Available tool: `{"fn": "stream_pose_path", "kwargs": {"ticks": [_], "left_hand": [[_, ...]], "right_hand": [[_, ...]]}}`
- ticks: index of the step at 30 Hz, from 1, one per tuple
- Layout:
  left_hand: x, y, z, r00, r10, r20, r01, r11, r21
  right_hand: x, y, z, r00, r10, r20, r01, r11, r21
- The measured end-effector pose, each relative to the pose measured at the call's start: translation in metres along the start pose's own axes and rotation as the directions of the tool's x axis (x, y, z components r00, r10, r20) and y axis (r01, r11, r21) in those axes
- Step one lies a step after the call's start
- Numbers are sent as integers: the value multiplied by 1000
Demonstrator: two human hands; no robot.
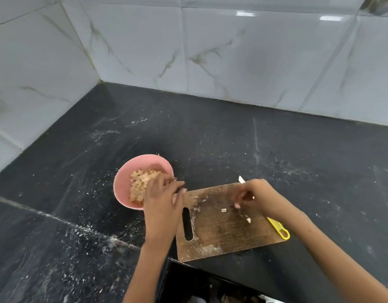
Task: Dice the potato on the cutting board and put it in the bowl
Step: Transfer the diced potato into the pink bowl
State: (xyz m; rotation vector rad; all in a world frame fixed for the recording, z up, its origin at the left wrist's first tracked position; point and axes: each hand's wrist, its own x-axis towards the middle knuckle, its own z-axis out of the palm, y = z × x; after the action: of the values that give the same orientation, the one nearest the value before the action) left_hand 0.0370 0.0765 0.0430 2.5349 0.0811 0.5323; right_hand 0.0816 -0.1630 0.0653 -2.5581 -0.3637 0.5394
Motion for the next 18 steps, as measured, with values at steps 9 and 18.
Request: {"fn": "stream_pose_path", "kwargs": {"ticks": [9,18], "left_hand": [[-25,47,59,922,127,365,-121,992,-39],[-24,59,66,894,183,408,-212,977,25]], "right_hand": [[-38,33,27,1000,-16,0,15,965,-263],[-31,19,27,995,-35,89,70,897,-436]]}}
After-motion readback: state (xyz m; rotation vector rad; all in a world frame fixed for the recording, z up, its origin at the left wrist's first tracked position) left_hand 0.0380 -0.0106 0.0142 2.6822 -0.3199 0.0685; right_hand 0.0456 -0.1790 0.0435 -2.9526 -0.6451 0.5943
